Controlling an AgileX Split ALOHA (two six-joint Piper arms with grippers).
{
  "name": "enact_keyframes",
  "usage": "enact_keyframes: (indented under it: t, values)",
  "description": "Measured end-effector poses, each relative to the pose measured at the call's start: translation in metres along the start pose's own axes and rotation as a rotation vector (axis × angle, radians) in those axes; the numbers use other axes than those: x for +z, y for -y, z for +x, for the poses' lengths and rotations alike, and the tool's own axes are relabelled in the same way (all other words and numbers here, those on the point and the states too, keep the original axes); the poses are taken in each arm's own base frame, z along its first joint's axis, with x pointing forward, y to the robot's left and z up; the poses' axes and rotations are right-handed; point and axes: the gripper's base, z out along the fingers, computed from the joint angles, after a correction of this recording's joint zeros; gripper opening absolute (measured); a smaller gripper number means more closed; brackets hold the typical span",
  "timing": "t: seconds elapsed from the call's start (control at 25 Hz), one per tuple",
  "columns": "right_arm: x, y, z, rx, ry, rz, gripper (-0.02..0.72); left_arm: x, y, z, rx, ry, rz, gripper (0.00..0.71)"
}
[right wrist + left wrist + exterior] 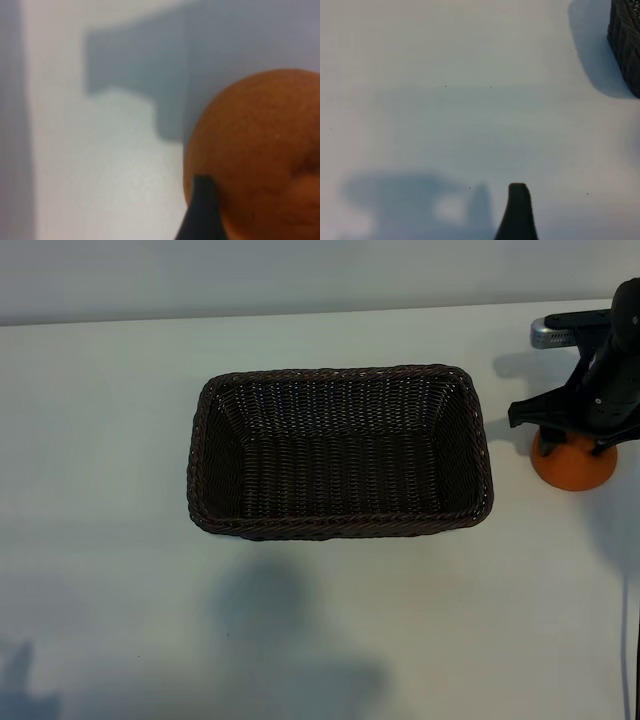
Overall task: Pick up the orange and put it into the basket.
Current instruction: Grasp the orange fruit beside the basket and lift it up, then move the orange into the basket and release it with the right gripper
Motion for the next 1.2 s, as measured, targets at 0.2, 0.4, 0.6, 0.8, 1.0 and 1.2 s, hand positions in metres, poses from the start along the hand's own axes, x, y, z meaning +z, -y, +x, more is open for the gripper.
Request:
enact_keyframes:
  t: [0.2, 0.4, 0.6, 0.8, 1.0, 1.2]
  values:
    - [0.003, 0.0, 0.0, 0.0, -0.002, 0.0, 0.476, 0.0, 0.0, 0.0, 0.0, 0.0, 0.0, 0.593]
    - [0.003, 0.0, 0.0, 0.0, -0.003, 0.0, 0.174, 0.0, 0.0, 0.0, 0.0, 0.0, -0.001, 0.593]
    - [0.002, 0.0, 0.0, 0.0, -0.007, 0.001, 0.091, 0.0, 0.0, 0.0, -0.005, 0.0, -0.001, 0.592]
    - [-0.014, 0.0, -0.001, -0.001, -0.004, 0.003, 0.091, 0.0, 0.0, 0.0, 0.0, 0.0, -0.001, 0.592]
    - [-0.053, 0.0, -0.008, -0.019, -0.009, 0.005, 0.087, 0.0, 0.0, 0.0, 0.0, 0.0, -0.001, 0.592]
    - [-0.098, 0.0, -0.014, -0.041, 0.048, -0.003, 0.085, 0.0, 0.0, 0.0, 0.0, 0.0, -0.001, 0.592]
